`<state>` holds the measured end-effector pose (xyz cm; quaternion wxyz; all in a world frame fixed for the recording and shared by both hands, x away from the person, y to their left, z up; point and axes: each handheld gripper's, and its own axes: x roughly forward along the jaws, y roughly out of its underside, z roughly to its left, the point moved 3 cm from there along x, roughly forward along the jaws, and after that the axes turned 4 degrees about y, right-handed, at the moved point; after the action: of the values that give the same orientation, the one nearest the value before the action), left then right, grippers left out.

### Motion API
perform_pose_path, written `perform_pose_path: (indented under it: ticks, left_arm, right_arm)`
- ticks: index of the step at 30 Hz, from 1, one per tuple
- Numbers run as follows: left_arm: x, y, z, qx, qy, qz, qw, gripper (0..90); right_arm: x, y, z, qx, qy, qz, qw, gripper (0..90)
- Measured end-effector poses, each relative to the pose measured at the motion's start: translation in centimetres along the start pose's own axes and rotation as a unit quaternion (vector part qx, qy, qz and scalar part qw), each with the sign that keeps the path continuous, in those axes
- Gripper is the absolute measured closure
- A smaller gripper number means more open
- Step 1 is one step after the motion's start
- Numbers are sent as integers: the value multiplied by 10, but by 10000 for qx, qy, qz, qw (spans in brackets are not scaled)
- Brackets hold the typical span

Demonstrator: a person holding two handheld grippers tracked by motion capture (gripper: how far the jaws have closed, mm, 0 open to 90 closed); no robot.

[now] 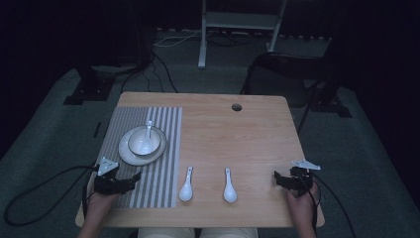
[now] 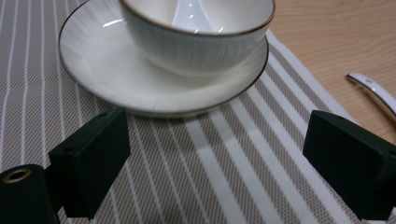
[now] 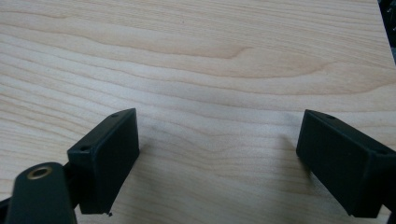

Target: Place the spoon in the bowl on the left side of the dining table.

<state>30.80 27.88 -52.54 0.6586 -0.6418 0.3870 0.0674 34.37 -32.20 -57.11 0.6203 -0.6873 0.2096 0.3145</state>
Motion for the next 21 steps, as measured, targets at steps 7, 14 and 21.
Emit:
perform_pose_path:
  ticks: [7,14,21]
  left_arm:
    - [-11,23,9,-181,-27,130,9997,75]
    - [-18,40,16,-202,-86,232,9995,76]
    - [-29,52,21,-363,-106,214,9991,76]
  right_arm:
    - [0,0,0,0,1,0,10000,125]
    - [0,0,0,1,0,0,10000,125]
    - [0,0,0,0,-1,0,10000,125]
